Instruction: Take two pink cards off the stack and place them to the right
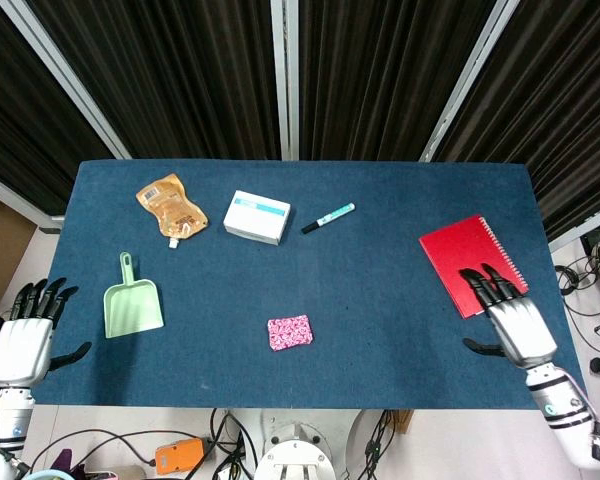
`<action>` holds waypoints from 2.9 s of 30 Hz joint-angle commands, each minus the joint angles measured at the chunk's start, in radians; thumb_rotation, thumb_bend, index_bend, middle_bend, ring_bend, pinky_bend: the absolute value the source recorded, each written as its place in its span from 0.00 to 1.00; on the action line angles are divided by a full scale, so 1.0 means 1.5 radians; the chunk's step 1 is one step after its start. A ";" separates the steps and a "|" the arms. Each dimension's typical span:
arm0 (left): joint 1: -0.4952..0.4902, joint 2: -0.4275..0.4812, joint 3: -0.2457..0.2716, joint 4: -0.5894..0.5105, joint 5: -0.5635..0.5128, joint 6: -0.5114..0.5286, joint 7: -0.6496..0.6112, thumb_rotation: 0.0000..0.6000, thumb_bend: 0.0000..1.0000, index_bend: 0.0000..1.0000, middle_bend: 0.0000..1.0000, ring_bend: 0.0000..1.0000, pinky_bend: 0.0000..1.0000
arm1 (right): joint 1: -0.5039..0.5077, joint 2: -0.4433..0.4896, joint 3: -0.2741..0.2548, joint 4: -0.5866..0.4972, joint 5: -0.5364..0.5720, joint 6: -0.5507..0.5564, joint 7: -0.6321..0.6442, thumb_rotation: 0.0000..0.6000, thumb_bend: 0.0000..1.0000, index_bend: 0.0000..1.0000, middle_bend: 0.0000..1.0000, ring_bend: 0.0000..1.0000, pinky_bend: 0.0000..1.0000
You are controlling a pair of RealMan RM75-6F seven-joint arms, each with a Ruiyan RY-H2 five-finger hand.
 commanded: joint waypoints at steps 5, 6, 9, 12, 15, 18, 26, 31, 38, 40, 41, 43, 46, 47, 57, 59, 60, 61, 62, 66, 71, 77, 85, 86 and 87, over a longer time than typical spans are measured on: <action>0.004 -0.001 0.003 0.003 0.003 0.005 0.002 1.00 0.08 0.17 0.09 0.00 0.00 | 0.119 -0.089 0.034 -0.098 0.036 -0.170 -0.150 1.00 0.15 0.15 0.17 0.07 0.26; 0.005 -0.001 0.004 0.003 0.004 0.007 0.002 1.00 0.08 0.17 0.09 0.00 0.00 | 0.136 -0.111 0.042 -0.103 0.054 -0.194 -0.174 1.00 0.15 0.16 0.16 0.06 0.26; 0.007 -0.001 0.006 0.006 0.006 0.009 0.003 1.00 0.08 0.17 0.09 0.00 0.00 | 0.172 -0.175 0.062 -0.097 0.115 -0.240 -0.242 1.00 0.18 0.21 0.11 0.00 0.25; 0.006 -0.001 0.007 0.008 0.006 0.006 0.002 1.00 0.08 0.17 0.09 0.00 0.00 | 0.202 -0.245 0.076 -0.075 0.180 -0.267 -0.320 1.00 0.20 0.25 0.09 0.00 0.23; 0.005 -0.002 0.007 0.011 0.005 0.003 0.000 1.00 0.08 0.17 0.09 0.00 0.00 | 0.226 -0.310 0.082 -0.046 0.238 -0.275 -0.385 1.00 0.20 0.28 0.08 0.00 0.23; 0.004 -0.003 0.006 0.014 0.004 0.000 -0.002 1.00 0.08 0.17 0.09 0.00 0.00 | 0.247 -0.363 0.087 -0.020 0.287 -0.274 -0.432 1.00 0.23 0.29 0.08 0.00 0.23; -0.001 -0.006 0.004 0.026 0.002 -0.010 -0.010 1.00 0.08 0.17 0.09 0.00 0.00 | 0.293 -0.453 0.095 0.032 0.387 -0.261 -0.509 1.00 0.30 0.33 0.08 0.00 0.21; -0.003 -0.008 0.004 0.033 0.003 -0.012 -0.014 1.00 0.08 0.17 0.09 0.00 0.00 | 0.315 -0.484 0.099 0.054 0.428 -0.258 -0.526 1.00 0.34 0.35 0.08 0.00 0.17; -0.004 -0.008 0.004 0.040 0.003 -0.012 -0.017 1.00 0.08 0.17 0.09 0.00 0.00 | 0.335 -0.493 0.100 0.059 0.463 -0.247 -0.530 1.00 0.40 0.37 0.08 0.00 0.16; -0.004 -0.008 0.003 0.041 0.003 -0.012 -0.018 1.00 0.08 0.17 0.09 0.00 0.00 | 0.339 -0.491 0.100 0.056 0.472 -0.247 -0.528 1.00 0.41 0.37 0.08 0.00 0.15; -0.004 -0.008 0.003 0.041 0.003 -0.012 -0.018 1.00 0.08 0.17 0.09 0.00 0.00 | 0.341 -0.490 0.100 0.055 0.476 -0.246 -0.527 1.00 0.42 0.38 0.08 0.00 0.15; -0.004 -0.009 0.003 0.042 0.003 -0.012 -0.018 1.00 0.08 0.17 0.09 0.00 0.00 | 0.345 -0.488 0.100 0.053 0.484 -0.244 -0.525 1.00 0.44 0.39 0.08 0.00 0.15; -0.005 -0.010 0.004 0.043 0.002 -0.013 -0.017 1.00 0.08 0.17 0.09 0.00 0.00 | 0.351 -0.484 0.100 0.049 0.497 -0.244 -0.521 1.00 0.44 0.39 0.08 0.00 0.15; -0.005 -0.010 0.003 0.043 0.002 -0.013 -0.016 1.00 0.08 0.17 0.09 0.00 0.00 | 0.353 -0.483 0.099 0.048 0.502 -0.244 -0.519 1.00 0.44 0.39 0.08 0.00 0.14; -0.006 -0.011 0.003 0.045 0.001 -0.014 -0.010 1.00 0.08 0.17 0.09 0.00 0.00 | 0.371 -0.480 0.092 0.050 0.521 -0.240 -0.503 1.00 0.44 0.47 0.09 0.00 0.14; -0.005 -0.011 0.003 0.045 0.001 -0.013 -0.009 1.00 0.08 0.17 0.09 0.00 0.00 | 0.372 -0.481 0.090 0.052 0.516 -0.232 -0.498 1.00 0.44 0.51 0.09 0.00 0.14; -0.004 -0.011 0.003 0.046 0.001 -0.012 -0.008 1.00 0.08 0.17 0.09 0.00 0.00 | 0.372 -0.480 0.089 0.051 0.514 -0.229 -0.494 1.00 0.44 0.52 0.09 0.00 0.14; -0.004 -0.011 0.003 0.046 0.001 -0.011 -0.008 1.00 0.08 0.17 0.09 0.00 0.00 | 0.372 -0.479 0.088 0.050 0.511 -0.228 -0.490 1.00 0.45 0.53 0.10 0.00 0.14; -0.004 -0.010 0.003 0.046 0.001 -0.010 -0.008 1.00 0.08 0.17 0.09 0.00 0.00 | 0.371 -0.477 0.088 0.048 0.508 -0.226 -0.484 1.00 0.45 0.54 0.10 0.00 0.14; -0.004 -0.010 0.003 0.045 0.002 -0.009 -0.006 1.00 0.08 0.17 0.09 0.00 0.00 | 0.369 -0.470 0.085 0.038 0.492 -0.219 -0.464 1.00 0.46 0.55 0.11 0.00 0.14; -0.005 -0.009 0.002 0.043 0.004 -0.009 -0.005 1.00 0.08 0.17 0.09 0.00 0.00 | 0.359 -0.442 0.084 0.011 0.469 -0.201 -0.437 1.00 0.46 0.56 0.11 0.00 0.14; -0.007 -0.008 0.001 0.041 0.006 -0.009 -0.005 1.00 0.08 0.17 0.09 0.00 0.00 | 0.337 -0.376 0.086 -0.016 0.454 -0.177 -0.411 1.00 0.46 0.56 0.11 0.00 0.14; -0.009 -0.014 0.003 0.042 0.007 -0.012 -0.004 1.00 0.08 0.17 0.09 0.00 0.00 | 0.313 -0.300 0.102 0.047 0.499 -0.193 -0.348 1.00 0.46 0.54 0.11 0.00 0.12; -0.009 -0.015 0.004 0.041 0.007 -0.012 -0.002 1.00 0.08 0.17 0.09 0.00 0.00 | 0.314 -0.298 0.104 0.062 0.506 -0.201 -0.339 1.00 0.46 0.54 0.11 0.00 0.12; -0.010 -0.016 0.003 0.040 0.007 -0.013 -0.001 1.00 0.08 0.17 0.09 0.00 0.00 | 0.315 -0.297 0.105 0.074 0.510 -0.208 -0.334 1.00 0.46 0.53 0.11 0.00 0.11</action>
